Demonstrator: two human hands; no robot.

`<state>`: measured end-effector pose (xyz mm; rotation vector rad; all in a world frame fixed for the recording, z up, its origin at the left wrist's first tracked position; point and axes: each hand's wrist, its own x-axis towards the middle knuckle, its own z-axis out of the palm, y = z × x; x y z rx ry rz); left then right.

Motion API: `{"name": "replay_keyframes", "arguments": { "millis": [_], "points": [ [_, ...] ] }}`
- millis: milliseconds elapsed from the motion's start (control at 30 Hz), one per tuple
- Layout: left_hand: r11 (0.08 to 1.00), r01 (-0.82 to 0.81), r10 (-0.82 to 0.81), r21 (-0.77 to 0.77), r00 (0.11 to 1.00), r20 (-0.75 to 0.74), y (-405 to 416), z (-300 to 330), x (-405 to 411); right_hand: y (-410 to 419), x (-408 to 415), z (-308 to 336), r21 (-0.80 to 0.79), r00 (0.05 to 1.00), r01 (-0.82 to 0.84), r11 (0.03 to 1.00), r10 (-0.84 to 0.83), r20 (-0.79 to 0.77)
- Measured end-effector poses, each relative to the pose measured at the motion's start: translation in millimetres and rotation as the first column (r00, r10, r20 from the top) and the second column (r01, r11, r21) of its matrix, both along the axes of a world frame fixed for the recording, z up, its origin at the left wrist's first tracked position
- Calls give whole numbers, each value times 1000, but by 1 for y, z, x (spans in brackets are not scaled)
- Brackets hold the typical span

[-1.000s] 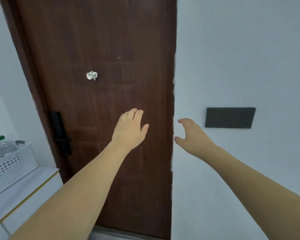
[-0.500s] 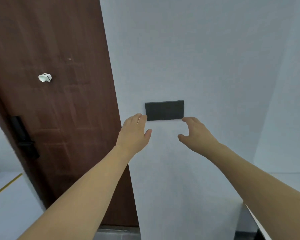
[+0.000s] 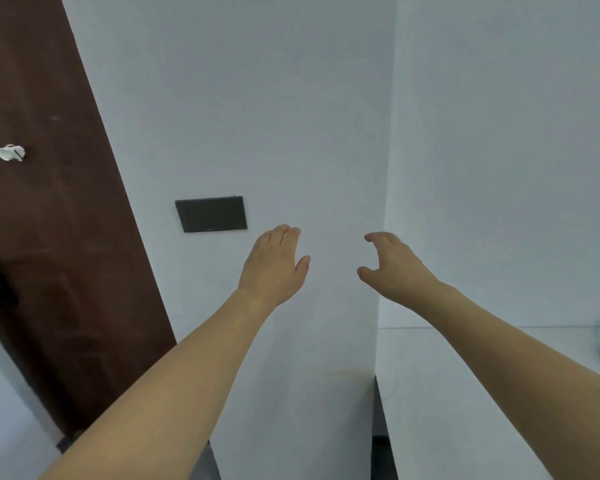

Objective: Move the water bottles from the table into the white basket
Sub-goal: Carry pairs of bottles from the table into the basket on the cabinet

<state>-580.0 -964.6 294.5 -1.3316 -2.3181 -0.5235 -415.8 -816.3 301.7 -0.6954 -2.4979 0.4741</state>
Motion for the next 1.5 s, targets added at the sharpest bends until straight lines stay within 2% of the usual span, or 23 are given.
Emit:
{"name": "replay_keyframes", "arguments": {
  "millis": [367,467,667,967,1200,1367,1500],
  "points": [
    [996,93,-93,-6,996,-2,113,12,124,99,130,-2,-38,997,68,997,-69,-42],
    [997,78,-78,17,997,-5,148,15,165,134,177,-5,-41,997,52,998,-55,-54],
    [999,39,-41,31,996,80,225,-5,260,218,281,-11,-59,998,48,997,-50,-28],
    [981,191,-191,17,972,135,370,-22,376,337,402,-32,-121,982,183,976,-187,-27],
    [963,266,-249,-50,943,222,485,-49,477,447,512,-62,-186,951,308,933,-307,35],
    [973,220,-187,-70,930,315,564,-63,532,533,575,-87,-269,942,336,903,-324,88],
    [962,222,-146,-157,910,388,611,-90,552,594,593,-114,-366,927,375,852,-330,180]
  ]
}}
